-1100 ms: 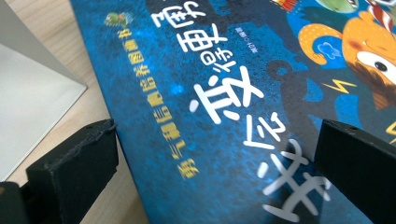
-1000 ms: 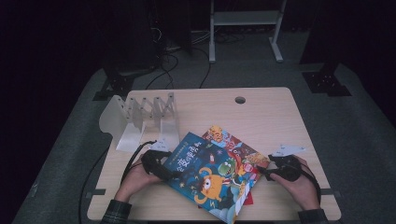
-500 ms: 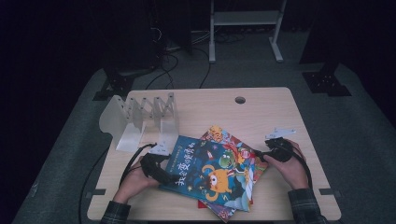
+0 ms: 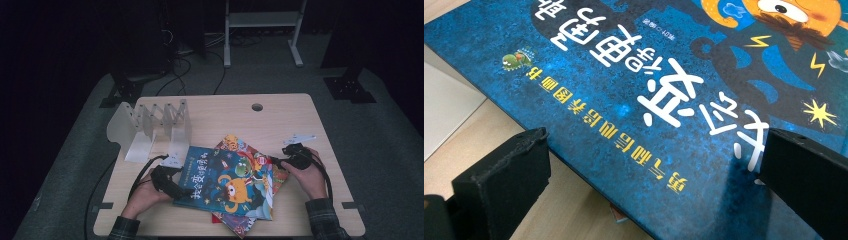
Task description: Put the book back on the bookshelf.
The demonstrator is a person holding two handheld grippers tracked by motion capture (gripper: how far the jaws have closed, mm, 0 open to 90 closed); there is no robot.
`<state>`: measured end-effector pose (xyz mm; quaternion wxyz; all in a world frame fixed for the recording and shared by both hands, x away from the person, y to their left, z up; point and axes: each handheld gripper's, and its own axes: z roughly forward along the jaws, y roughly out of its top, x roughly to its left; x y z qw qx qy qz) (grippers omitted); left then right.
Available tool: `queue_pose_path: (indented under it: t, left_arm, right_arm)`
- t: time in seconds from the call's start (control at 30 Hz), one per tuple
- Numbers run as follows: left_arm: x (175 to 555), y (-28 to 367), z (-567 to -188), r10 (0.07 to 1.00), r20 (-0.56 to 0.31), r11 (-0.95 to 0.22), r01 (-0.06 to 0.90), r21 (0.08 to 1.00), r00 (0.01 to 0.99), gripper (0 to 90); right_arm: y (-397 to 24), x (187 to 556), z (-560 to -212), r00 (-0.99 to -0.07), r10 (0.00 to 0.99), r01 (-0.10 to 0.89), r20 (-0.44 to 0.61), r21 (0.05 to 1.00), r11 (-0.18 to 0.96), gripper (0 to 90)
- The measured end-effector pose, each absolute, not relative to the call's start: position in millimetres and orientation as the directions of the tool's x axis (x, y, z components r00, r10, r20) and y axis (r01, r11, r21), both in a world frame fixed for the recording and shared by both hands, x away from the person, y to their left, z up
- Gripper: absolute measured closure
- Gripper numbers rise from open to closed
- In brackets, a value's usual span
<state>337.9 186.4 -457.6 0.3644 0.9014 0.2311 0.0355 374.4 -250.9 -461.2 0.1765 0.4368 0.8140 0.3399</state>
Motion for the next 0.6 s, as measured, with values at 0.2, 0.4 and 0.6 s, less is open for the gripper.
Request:
queue_pose_path:
  t: [0.2, 0.4, 0.6]
  left_arm:
    - [330, 176, -456, 0.409, -0.099, -0.654, 0.367, 0.662, 0.907, 0.0]
    - [328, 172, -455, 0.396, -0.101, -0.660, 0.360, 0.659, 0.913, 0.0]
    - [329, 181, -454, 0.426, -0.109, -0.629, 0.381, 0.678, 0.898, 0.0]
  right_arm:
    - [-255, 371, -461, -0.549, 0.836, 0.589, 0.005, 0.711, 0.383, 37.3]
    - [-263, 362, -459, -0.557, 0.829, 0.598, 0.048, 0.716, 0.360, 40.1]
    - [-266, 344, -456, -0.583, 0.810, 0.598, 0.070, 0.711, 0.369, 61.6]
